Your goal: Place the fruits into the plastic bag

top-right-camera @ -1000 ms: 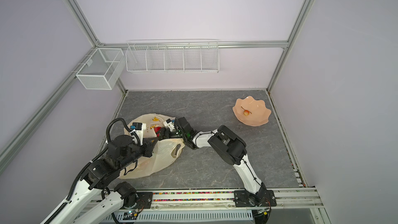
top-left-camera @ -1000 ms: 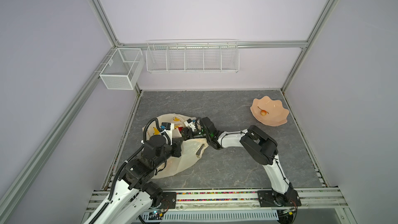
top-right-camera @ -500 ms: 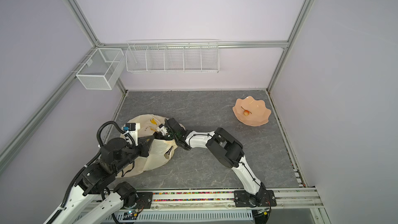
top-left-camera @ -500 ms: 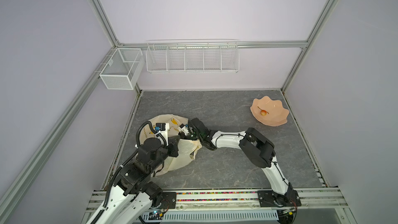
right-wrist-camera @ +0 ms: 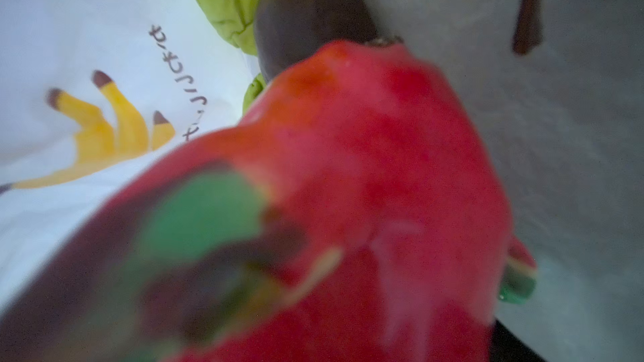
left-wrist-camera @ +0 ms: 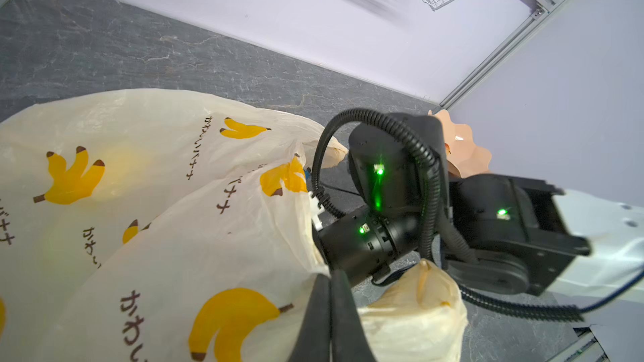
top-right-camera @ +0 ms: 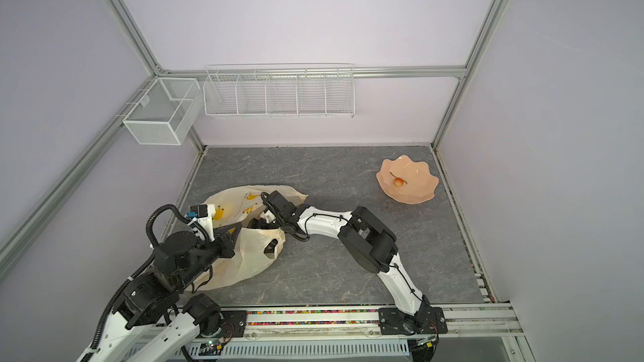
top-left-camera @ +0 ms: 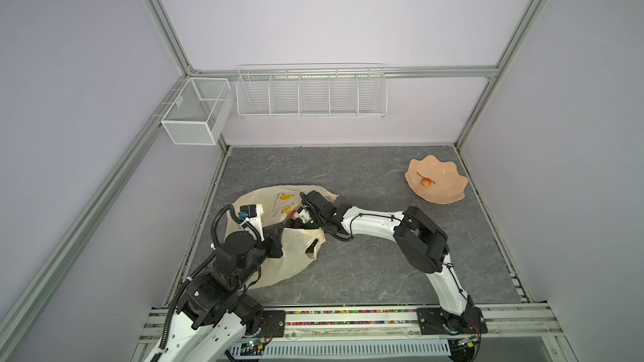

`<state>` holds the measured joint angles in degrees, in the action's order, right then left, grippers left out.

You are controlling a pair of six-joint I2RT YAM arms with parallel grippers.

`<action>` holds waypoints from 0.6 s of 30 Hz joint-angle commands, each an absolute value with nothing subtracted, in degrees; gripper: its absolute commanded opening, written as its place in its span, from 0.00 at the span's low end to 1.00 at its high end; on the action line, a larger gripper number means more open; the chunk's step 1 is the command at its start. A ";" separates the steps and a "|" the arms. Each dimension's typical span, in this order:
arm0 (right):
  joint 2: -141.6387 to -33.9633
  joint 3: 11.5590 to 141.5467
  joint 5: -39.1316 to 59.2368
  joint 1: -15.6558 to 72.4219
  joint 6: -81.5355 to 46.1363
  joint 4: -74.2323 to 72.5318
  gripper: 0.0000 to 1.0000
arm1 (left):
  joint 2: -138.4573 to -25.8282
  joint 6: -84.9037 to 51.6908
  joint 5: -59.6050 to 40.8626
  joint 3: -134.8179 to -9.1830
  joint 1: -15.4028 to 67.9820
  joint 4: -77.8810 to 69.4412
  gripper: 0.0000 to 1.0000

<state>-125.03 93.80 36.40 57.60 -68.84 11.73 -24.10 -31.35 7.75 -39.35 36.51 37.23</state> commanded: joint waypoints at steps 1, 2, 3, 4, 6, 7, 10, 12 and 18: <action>-125.17 101.47 31.42 59.05 -63.34 21.34 0.88 | -22.61 -35.13 9.09 -37.50 36.74 38.32 0.00; -125.87 100.70 31.39 59.16 -65.41 19.12 0.88 | -22.38 -35.66 9.13 -37.08 36.74 38.25 0.00; -126.25 99.80 31.29 59.18 -67.34 17.17 0.88 | -22.36 -35.88 8.91 -36.80 36.74 38.00 0.00; -126.55 98.39 31.01 59.22 -69.44 14.62 0.88 | -22.37 -35.93 8.79 -36.59 36.74 37.88 0.00; -126.08 95.29 29.73 59.48 -72.96 8.93 0.88 | -22.39 -36.37 9.32 -36.31 36.74 38.34 0.00; -125.80 94.39 29.15 59.50 -74.02 6.79 0.88 | -22.41 -36.95 10.04 -36.21 36.74 39.03 0.00; -125.34 94.61 28.27 59.51 -74.47 5.95 0.88 | -22.16 -38.05 11.15 -35.88 36.74 39.90 0.00; -125.28 93.85 28.88 59.52 -76.22 2.32 0.88 | -22.14 -39.44 13.07 -35.62 36.74 41.35 0.00; -125.15 94.31 29.68 59.67 -77.54 0.48 0.88 | -23.31 -43.99 15.16 -33.36 36.74 44.36 0.00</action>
